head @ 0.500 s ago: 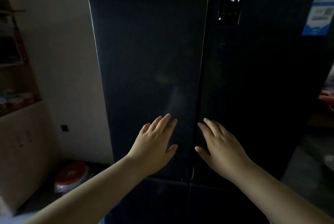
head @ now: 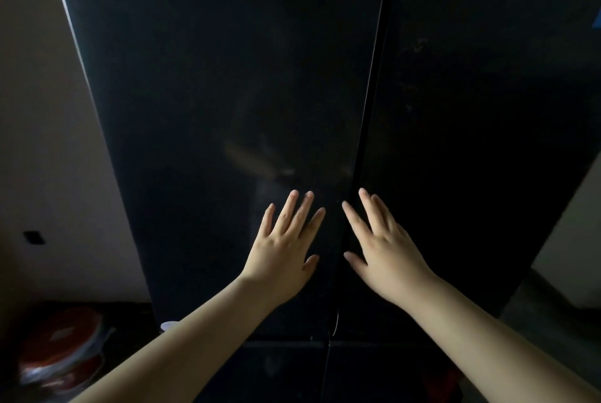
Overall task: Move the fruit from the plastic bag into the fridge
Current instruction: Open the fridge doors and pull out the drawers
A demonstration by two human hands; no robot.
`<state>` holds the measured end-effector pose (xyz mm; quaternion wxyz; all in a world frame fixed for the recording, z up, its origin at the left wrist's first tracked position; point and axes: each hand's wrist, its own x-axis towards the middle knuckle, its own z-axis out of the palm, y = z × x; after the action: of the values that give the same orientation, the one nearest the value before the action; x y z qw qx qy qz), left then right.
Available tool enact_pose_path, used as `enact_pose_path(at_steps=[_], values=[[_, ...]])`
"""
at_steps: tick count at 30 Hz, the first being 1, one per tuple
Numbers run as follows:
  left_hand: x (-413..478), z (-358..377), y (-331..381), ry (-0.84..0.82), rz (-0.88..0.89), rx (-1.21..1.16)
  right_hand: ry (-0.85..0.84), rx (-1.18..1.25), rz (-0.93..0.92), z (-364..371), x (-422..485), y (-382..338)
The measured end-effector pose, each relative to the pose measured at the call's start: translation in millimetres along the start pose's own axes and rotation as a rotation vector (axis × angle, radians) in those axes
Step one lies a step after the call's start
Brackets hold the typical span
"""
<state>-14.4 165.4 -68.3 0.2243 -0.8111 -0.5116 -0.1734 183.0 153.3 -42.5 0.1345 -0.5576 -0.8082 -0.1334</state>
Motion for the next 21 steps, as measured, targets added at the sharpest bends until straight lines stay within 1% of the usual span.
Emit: enact_pose_path(at_steps=[5,8,13,15,18,21], values=[[10,43,-9,0.020,0.057,0.042,0.016,-0.049,0.055,40,15,-1],[16,62,-9,0.019,0.045,0.049,0.049,-0.073,0.066,58,19,5],[19,75,-2,0.009,-0.012,0.080,0.110,-0.094,0.029,76,22,12],[20,74,2,0.007,-0.020,0.045,0.135,-0.010,0.016,80,20,12],[5,81,6,0.026,-0.021,-0.138,0.208,0.224,0.042,95,1,9],[-36,108,26,-0.004,-0.094,-0.404,0.150,0.491,0.124,135,-33,7]])
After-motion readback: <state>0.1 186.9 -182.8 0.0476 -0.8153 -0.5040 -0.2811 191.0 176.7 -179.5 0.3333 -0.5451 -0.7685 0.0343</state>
